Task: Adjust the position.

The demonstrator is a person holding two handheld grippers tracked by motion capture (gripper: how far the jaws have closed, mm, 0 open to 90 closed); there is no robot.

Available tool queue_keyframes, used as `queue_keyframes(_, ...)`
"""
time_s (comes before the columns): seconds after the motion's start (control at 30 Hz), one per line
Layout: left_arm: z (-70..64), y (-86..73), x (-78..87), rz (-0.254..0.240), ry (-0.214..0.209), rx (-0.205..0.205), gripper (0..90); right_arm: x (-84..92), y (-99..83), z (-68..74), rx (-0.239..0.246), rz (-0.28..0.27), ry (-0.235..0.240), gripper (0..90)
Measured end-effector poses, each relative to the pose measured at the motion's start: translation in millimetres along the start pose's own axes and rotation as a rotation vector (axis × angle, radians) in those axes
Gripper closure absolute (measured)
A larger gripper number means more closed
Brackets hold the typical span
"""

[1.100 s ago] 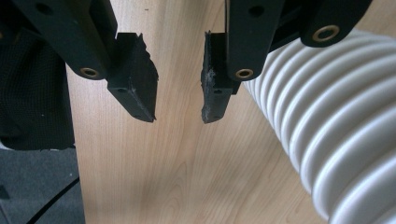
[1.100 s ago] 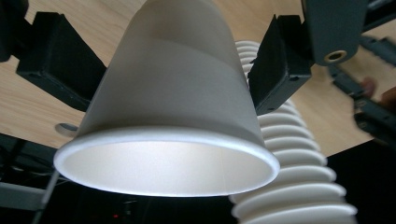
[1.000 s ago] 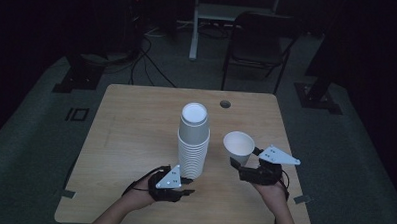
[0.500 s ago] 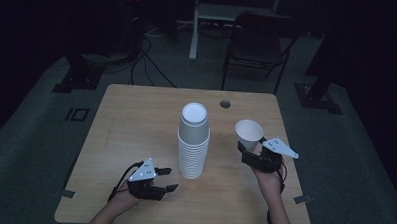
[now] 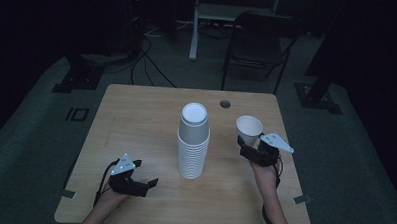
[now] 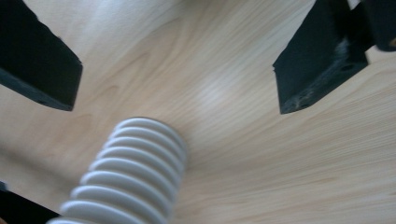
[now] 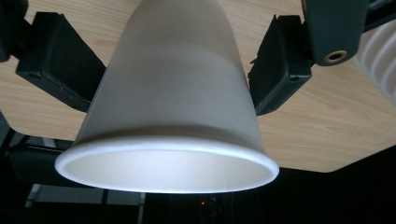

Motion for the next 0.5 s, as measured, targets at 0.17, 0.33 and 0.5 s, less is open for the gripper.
queue_keyframes(0.17,15.9,-7.1,11.4,0.003,0.107,0.027,0.7,-2.2,-2.5,-3.4,-0.012,0.007,-0.005,19.3)
queue_keyframes(0.33,28.0,-16.4,22.1,0.010,0.184,0.029,0.8,-2.7,-3.5,-5.0,-0.019,0.012,-0.003,19.2)
queue_keyframes(0.5,40.5,-26.2,32.3,0.000,0.263,0.050,0.8,-5.1,-5.6,-6.8,-0.031,0.015,0.000,19.2)
Point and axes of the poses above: each handheld gripper's, and its own axes: x roughly backward along the jaws, y roughly out of its top, z roughly to its left, the point moved 5 cm from there along -x, roughly forward along the jaws, and after that the axes turned 4 degrees about -z, right-handed, at the moved point
